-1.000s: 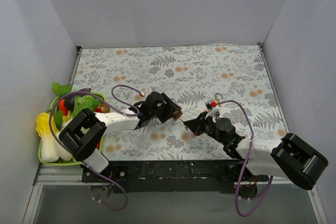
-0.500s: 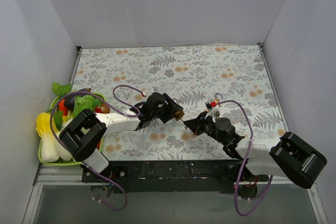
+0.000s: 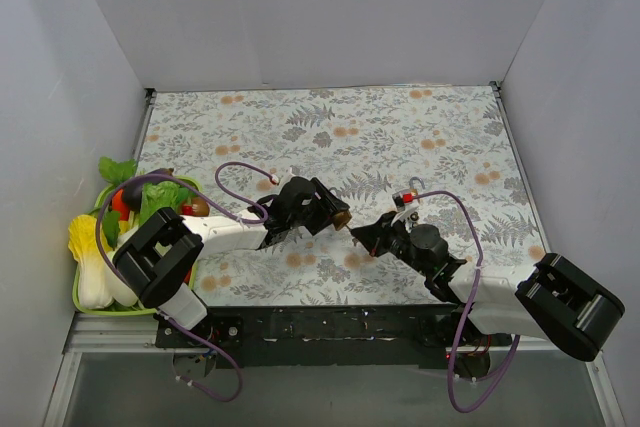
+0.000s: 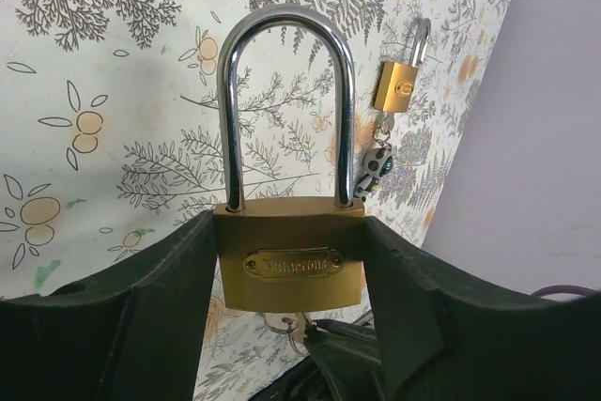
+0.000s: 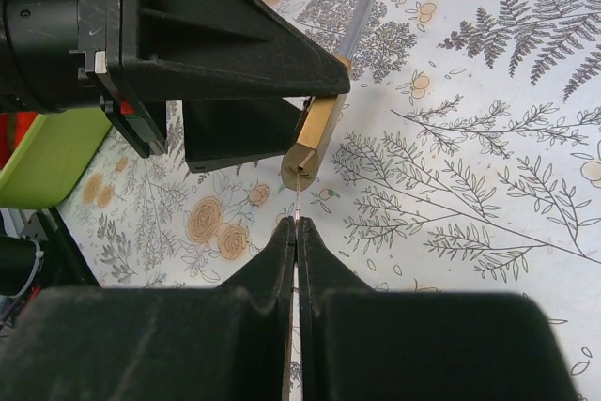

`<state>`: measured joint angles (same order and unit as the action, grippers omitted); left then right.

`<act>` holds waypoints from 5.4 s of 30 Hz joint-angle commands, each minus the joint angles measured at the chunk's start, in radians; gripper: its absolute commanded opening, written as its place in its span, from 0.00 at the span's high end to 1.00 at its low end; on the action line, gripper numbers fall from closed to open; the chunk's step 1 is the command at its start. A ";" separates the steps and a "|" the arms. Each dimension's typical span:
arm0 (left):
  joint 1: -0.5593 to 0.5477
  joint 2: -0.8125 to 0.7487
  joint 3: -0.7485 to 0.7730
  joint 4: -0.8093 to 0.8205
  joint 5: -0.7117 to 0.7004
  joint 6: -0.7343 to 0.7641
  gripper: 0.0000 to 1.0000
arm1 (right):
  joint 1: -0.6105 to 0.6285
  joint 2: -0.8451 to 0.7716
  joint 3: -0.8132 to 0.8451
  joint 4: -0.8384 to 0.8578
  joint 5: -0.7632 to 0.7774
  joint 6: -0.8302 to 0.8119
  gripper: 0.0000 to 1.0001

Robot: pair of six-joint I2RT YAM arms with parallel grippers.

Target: Unlock with the key

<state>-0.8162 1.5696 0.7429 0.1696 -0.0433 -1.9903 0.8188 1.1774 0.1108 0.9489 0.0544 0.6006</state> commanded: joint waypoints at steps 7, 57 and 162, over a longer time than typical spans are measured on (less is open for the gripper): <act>-0.029 -0.056 -0.004 0.093 -0.027 -0.312 1.00 | 0.005 0.002 0.043 0.053 0.056 -0.007 0.99; -0.083 -0.109 -0.068 0.183 -0.124 -0.556 1.00 | 0.097 -0.035 -0.031 0.045 0.334 -0.038 0.99; 0.005 -0.685 -0.140 0.165 0.542 0.555 0.09 | 0.141 -0.596 0.305 -0.438 -0.033 0.074 0.99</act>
<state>-0.8089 0.8555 0.5781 0.2619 0.2691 -1.4689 0.9577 0.5911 0.3424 0.4820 0.1173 0.6174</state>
